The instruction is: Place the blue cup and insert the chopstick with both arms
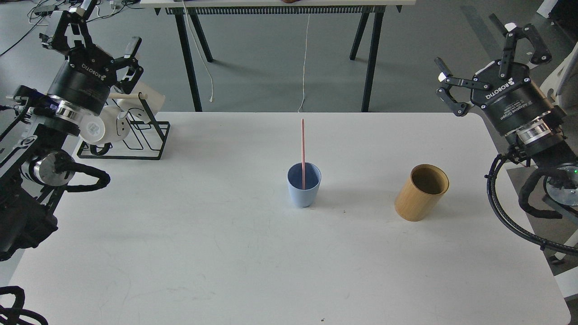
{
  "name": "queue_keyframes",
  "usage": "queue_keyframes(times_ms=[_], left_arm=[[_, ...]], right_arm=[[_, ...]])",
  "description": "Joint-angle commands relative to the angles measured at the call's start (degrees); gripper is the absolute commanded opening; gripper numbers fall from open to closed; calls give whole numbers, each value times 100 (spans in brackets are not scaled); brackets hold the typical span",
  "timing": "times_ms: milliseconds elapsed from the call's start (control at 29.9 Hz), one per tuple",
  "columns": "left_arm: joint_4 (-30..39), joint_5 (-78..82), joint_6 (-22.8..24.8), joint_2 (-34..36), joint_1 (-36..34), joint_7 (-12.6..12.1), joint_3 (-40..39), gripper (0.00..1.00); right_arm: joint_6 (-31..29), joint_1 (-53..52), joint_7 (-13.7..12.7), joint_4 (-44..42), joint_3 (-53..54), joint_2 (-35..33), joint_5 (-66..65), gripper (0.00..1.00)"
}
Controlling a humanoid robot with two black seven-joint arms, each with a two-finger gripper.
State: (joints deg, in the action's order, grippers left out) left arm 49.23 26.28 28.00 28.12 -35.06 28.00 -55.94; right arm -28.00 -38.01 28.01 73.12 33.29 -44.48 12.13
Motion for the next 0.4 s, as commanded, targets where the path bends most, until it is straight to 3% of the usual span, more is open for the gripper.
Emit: queue_keyframes(times_ms=[0, 368], left_arm=[[-1, -9, 0, 9, 60, 0, -22, 98], [7, -26, 0, -8, 87, 0, -40, 98]], right_arm=[[0, -5, -1, -8, 177, 1, 0, 99], [0, 4, -1, 71, 424, 203, -26, 99]])
